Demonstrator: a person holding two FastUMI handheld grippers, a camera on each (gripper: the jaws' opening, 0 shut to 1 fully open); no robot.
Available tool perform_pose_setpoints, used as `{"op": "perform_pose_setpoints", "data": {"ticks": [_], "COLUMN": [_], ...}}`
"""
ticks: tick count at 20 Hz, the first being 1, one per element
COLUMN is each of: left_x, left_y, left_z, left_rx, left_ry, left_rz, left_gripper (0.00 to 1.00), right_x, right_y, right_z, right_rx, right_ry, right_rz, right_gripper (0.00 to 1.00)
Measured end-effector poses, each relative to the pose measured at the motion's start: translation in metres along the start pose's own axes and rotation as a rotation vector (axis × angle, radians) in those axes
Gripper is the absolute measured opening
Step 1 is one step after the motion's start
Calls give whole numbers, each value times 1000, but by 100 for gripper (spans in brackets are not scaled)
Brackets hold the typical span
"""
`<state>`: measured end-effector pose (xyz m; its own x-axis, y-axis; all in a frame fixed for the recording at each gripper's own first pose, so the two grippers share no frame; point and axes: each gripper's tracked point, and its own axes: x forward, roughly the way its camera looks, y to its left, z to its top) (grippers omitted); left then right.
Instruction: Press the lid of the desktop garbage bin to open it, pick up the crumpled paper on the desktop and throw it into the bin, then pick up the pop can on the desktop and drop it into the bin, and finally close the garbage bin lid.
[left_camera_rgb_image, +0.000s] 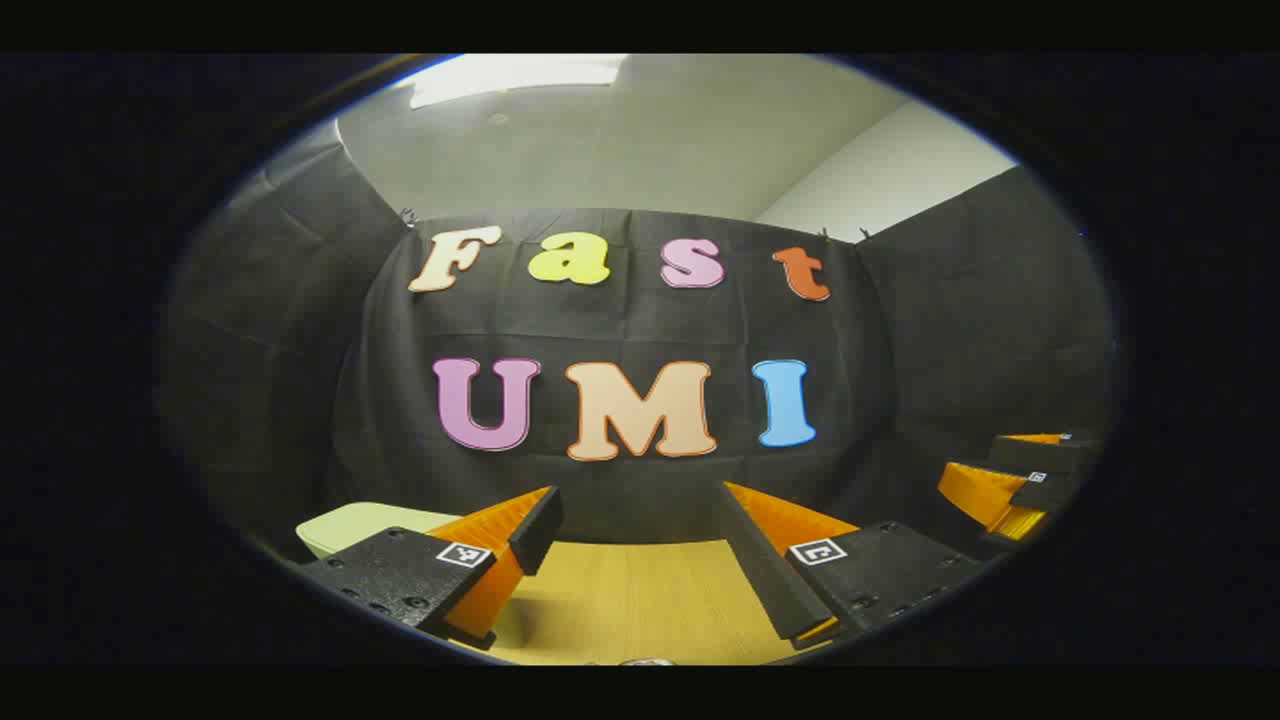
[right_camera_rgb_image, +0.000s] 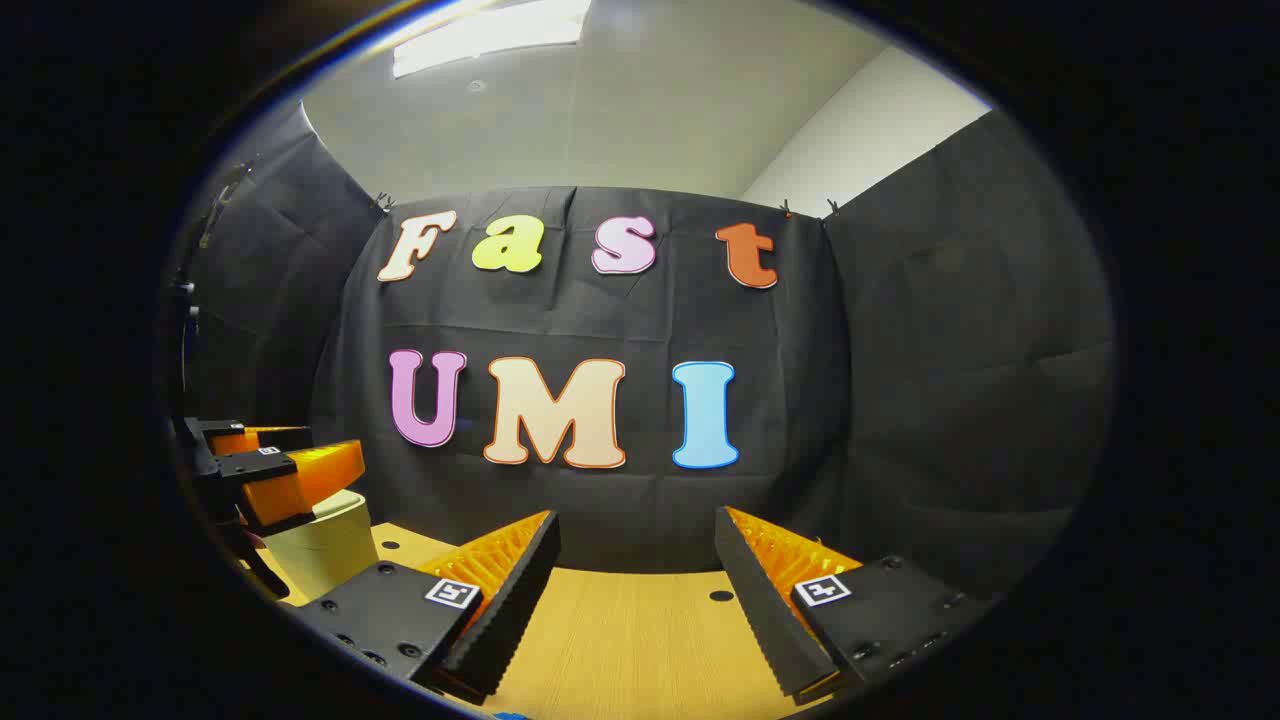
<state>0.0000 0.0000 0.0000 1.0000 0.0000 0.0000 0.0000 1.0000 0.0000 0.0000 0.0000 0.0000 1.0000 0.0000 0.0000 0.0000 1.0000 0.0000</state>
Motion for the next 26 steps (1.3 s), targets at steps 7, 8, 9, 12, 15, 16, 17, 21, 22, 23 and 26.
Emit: {"op": "perform_pose_setpoints", "data": {"ticks": [7, 8, 9, 12, 15, 16, 17, 21, 22, 23, 26], "left_x": [6, 6, 5, 6, 5, 4, 5, 4, 4, 4, 2], "left_y": [-13, -16, -17, -22, -23, -23, -23, -18, -17, -17, -15], "left_z": [-1, 0, 1, 0, 1, -1, -2, -7, -9, -10, -8], "left_rx": [7, 9, 11, 21, 19, 18, 17, 17, 14, 14, 23], "left_ry": [16, 14, 9, 3, 2, 3, 6, 17, 26, 30, 27], "left_rz": [-38, -45, -50, -62, -67, -68, -66, -52, -49, -47, -37], "left_gripper": [92, 92, 92, 92, 92, 92, 92, 93, 93, 93, 92], "right_x": [-7, -8, -8, -8, -6, -6, -6, -6, -6, -5, -2], "right_y": [-16, -17, -17, -15, -11, -9, -8, -6, -5, -3, 2], "right_z": [5, 5, 8, 9, 9, 8, 8, 6, 5, 6, 4], "right_rx": [-3, 2, 5, -7, -17, -18, -20, -15, -11, -8, -3], "right_ry": [-17, -18, -22, -33, -30, -29, -29, -32, -34, -36, -42], "right_rz": [-45, -50, -52, -53, -46, -42, -39, -37, -32, -28, -11], "right_gripper": [98, 98, 98, 98, 98, 98, 98, 98, 98, 98, 98]}}
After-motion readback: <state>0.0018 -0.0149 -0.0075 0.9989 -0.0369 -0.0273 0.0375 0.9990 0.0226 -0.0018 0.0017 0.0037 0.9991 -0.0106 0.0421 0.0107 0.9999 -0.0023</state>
